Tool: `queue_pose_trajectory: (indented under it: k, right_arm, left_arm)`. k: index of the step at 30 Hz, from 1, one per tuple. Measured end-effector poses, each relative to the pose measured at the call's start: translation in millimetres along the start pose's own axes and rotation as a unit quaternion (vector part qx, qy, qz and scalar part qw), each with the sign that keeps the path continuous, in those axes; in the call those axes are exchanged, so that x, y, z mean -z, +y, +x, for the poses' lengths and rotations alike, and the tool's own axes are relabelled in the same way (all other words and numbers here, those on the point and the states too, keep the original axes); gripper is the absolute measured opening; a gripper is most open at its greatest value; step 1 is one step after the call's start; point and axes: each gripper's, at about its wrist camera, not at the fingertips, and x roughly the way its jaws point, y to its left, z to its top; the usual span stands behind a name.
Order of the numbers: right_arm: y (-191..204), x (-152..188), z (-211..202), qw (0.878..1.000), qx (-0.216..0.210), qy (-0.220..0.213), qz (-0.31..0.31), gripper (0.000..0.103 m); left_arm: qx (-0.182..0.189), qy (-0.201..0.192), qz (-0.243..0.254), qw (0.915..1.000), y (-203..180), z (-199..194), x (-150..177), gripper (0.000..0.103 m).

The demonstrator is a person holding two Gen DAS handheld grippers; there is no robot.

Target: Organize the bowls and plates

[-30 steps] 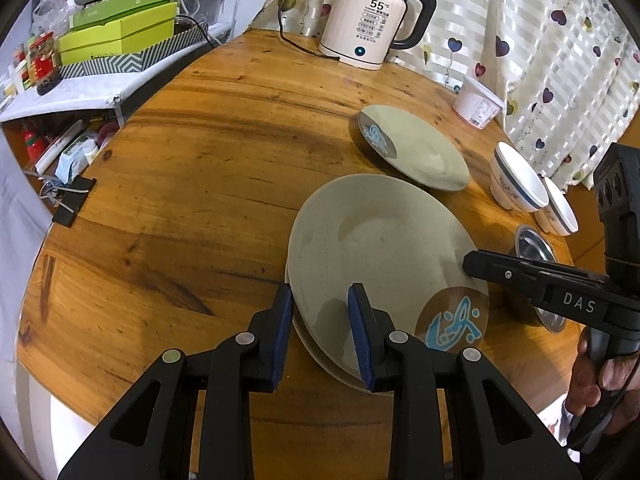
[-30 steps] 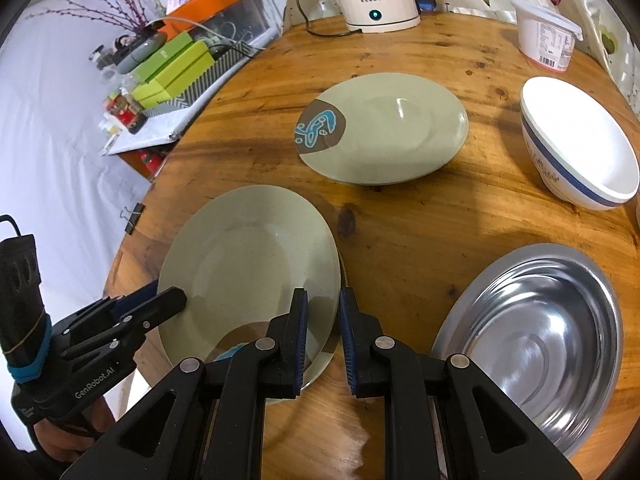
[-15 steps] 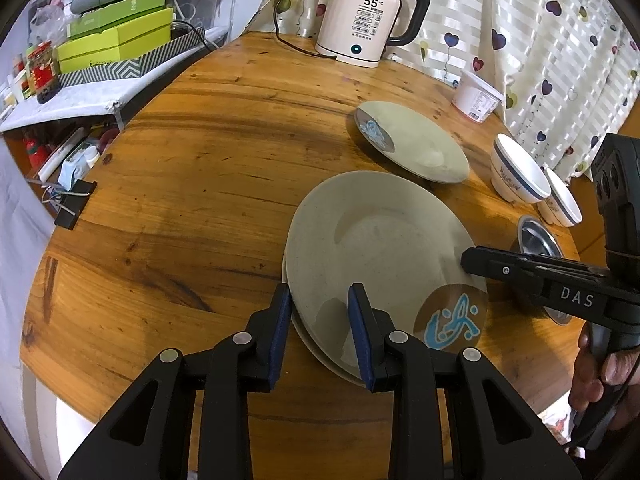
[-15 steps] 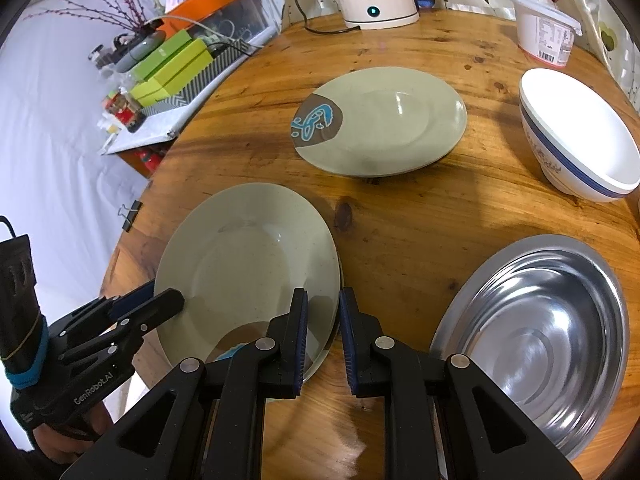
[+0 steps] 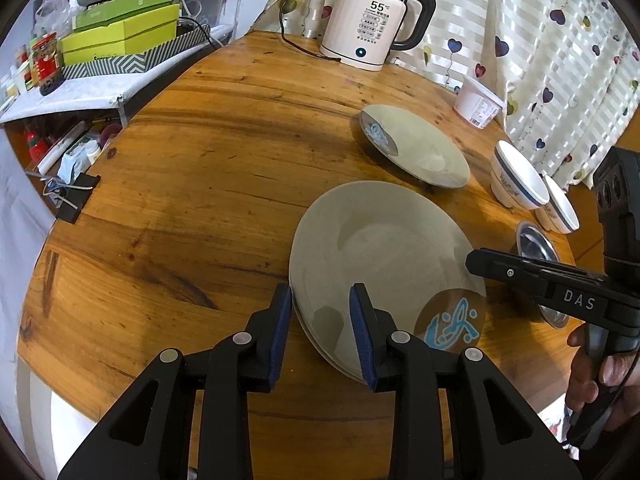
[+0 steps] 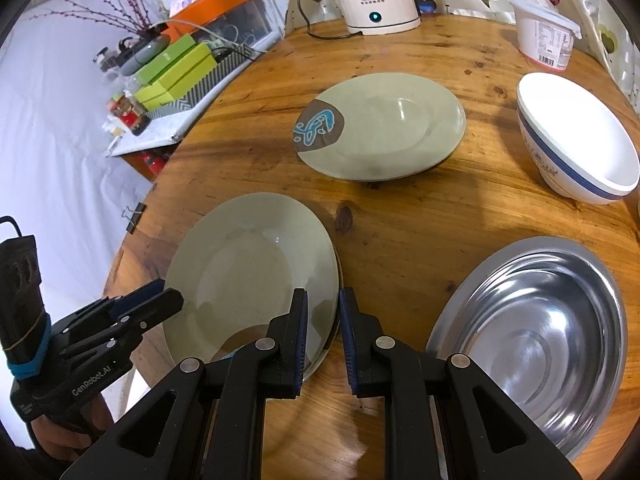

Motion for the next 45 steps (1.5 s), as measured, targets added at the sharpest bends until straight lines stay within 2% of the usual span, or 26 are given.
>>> queue_pose_trajectory:
  k: [8,19,30,45]
  right_arm:
    - [0,3,-5,1.000,-0.003,-0.016,-0.004,0.018]
    - [3,4,-3,1.000,0.000,-0.016,-0.008,0.017]
    - [4,5,-3,1.000,0.000,-0.016,-0.008,0.017]
    - [-2,-2,-34,0.999,-0.002,-0.050,0.000,0.019]
  left_arm:
    - [0.002,-0.004,-0.007,1.0000,4,0,-2,0.031]
    - [0.016,0.004,-0.012,0.9998,5,4,-4,0.031]
    - [0.014,0.003,-0.013,0.9998,4,4,-4,0.031]
    - [0.009,-0.018,0.006,0.9998,0,-11,-17,0.031]
